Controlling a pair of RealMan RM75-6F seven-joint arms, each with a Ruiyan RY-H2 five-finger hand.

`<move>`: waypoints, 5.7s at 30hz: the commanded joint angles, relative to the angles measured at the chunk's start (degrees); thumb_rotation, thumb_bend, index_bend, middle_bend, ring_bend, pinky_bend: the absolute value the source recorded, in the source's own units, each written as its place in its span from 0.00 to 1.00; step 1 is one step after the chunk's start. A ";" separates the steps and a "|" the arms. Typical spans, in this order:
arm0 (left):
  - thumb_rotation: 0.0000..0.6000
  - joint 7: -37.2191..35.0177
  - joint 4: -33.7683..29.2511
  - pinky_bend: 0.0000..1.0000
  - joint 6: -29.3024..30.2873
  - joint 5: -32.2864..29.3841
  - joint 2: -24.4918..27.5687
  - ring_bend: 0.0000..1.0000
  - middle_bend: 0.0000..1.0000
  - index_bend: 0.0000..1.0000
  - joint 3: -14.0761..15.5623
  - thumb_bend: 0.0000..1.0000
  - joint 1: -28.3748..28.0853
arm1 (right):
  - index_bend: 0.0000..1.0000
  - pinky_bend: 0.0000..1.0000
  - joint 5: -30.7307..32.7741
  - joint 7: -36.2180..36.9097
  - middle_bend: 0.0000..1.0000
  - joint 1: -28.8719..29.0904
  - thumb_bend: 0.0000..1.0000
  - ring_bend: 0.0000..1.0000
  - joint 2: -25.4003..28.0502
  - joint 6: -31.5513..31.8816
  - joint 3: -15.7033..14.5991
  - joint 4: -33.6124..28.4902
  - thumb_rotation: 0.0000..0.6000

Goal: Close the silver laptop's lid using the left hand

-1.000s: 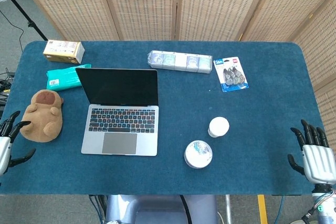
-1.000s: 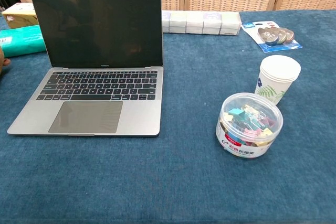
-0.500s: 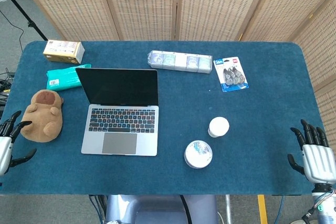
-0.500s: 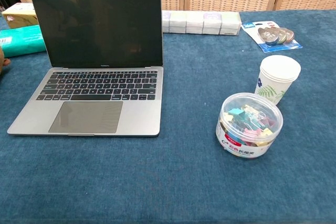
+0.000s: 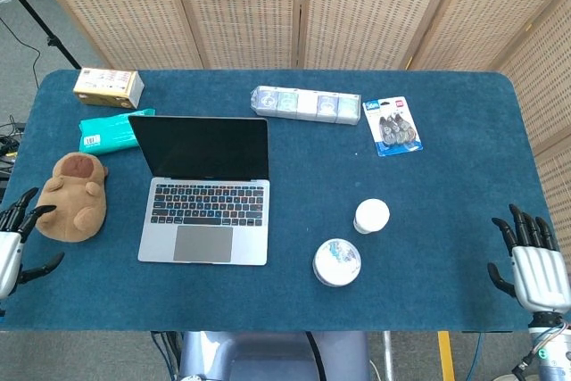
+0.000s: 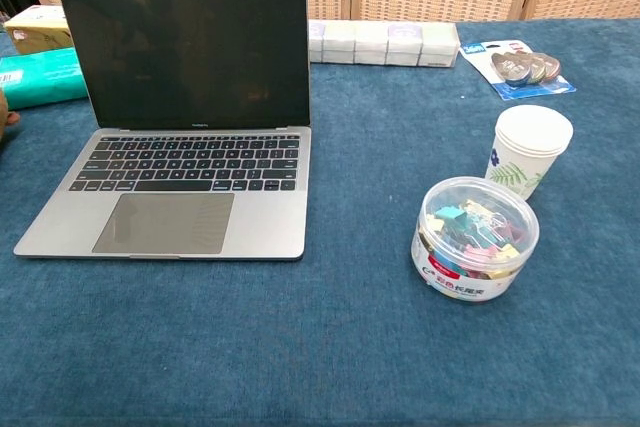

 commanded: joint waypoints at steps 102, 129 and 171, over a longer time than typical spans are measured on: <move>1.00 -13.96 14.90 0.12 -44.94 -14.65 -4.70 0.04 0.03 0.16 -10.16 0.19 -41.53 | 0.17 0.00 0.11 4.09 0.00 0.06 0.38 0.00 1.72 -0.53 0.32 -0.13 1.00; 1.00 -15.29 13.27 0.11 -47.92 -16.87 -3.11 0.08 0.03 0.19 -10.73 0.19 -43.06 | 0.17 0.00 0.21 4.42 0.00 0.02 0.37 0.00 1.87 -0.53 0.39 -0.15 1.00; 1.00 -11.00 3.66 0.17 -50.42 -24.56 2.87 0.18 0.12 0.29 -11.08 0.19 -44.48 | 0.17 0.00 0.04 4.22 0.00 0.05 0.37 0.00 1.76 -0.60 0.27 -0.14 1.00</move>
